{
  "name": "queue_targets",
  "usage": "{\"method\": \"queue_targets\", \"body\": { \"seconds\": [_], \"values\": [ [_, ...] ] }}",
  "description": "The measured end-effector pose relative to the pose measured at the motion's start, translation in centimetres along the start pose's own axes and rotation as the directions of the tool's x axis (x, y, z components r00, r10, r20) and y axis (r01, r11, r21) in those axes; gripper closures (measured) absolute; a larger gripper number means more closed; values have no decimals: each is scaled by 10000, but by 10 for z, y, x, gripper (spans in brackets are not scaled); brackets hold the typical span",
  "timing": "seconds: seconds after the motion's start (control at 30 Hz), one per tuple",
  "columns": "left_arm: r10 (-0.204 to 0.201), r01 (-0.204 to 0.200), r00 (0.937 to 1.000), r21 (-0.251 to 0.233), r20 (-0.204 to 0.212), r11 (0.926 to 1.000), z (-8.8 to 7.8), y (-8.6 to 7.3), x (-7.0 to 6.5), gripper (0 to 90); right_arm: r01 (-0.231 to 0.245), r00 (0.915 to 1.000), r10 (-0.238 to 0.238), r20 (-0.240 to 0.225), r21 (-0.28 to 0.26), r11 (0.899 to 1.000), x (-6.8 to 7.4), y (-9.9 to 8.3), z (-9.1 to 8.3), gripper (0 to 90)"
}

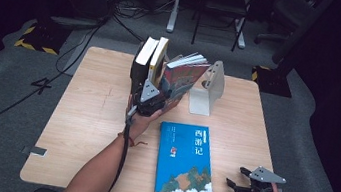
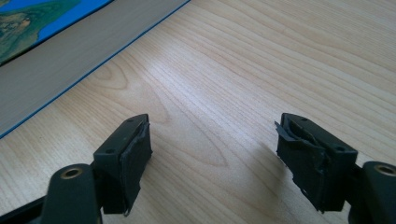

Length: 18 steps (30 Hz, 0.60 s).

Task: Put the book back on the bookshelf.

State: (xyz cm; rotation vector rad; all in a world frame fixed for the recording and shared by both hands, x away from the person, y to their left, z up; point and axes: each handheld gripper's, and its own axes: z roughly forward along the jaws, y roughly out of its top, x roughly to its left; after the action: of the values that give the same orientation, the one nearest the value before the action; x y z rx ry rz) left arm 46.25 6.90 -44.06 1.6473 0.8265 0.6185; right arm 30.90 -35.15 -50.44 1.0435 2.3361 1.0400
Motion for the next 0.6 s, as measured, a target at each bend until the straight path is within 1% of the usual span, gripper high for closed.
{"method": "queue_targets", "body": {
  "seconds": [0.1,0.2,0.27,0.37,0.43,0.47,0.5,0.57,0.6],
  "values": [
    [-222,221,9997,-88,-78,9997,-2,-3,2,741,25,10000,-25,15,-4,10000,0,0,0,261],
    [-618,612,9978,-240,-249,9978,-5,-10,4,740,0,10000,0,-5,-2,10000,0,0,0,261],
    [-872,864,9958,-268,-286,9959,-9,-15,7,739,-1,10000,1,-18,2,10000,0,0,0,261],
    [-884,880,9951,-100,-442,9961,-12,-24,10,738,-5,10000,5,-57,15,10000,-1,0,0,261],
    [-812,816,9943,31,-691,9967,-15,-30,12,738,0,10000,0,-63,19,10000,-1,0,1,261],
    [-873,872,9938,-49,-689,9962,-16,-31,14,738,12,10000,-12,-68,15,10000,-1,0,1,261],
    [-1037,1032,9930,-112,-570,9946,-17,-32,15,738,11,10000,-11,-74,18,10000,-1,0,1,261],
    [-1004,999,9930,-104,-615,9949,-17,-32,15,737,-17,10000,17,-96,35,10000,-1,1,1,260],
    [-1053,1049,9926,-106,-602,9944,-16,-31,15,738,-21,9999,21,-107,37,10000,-1,1,1,259]
  ]
}}
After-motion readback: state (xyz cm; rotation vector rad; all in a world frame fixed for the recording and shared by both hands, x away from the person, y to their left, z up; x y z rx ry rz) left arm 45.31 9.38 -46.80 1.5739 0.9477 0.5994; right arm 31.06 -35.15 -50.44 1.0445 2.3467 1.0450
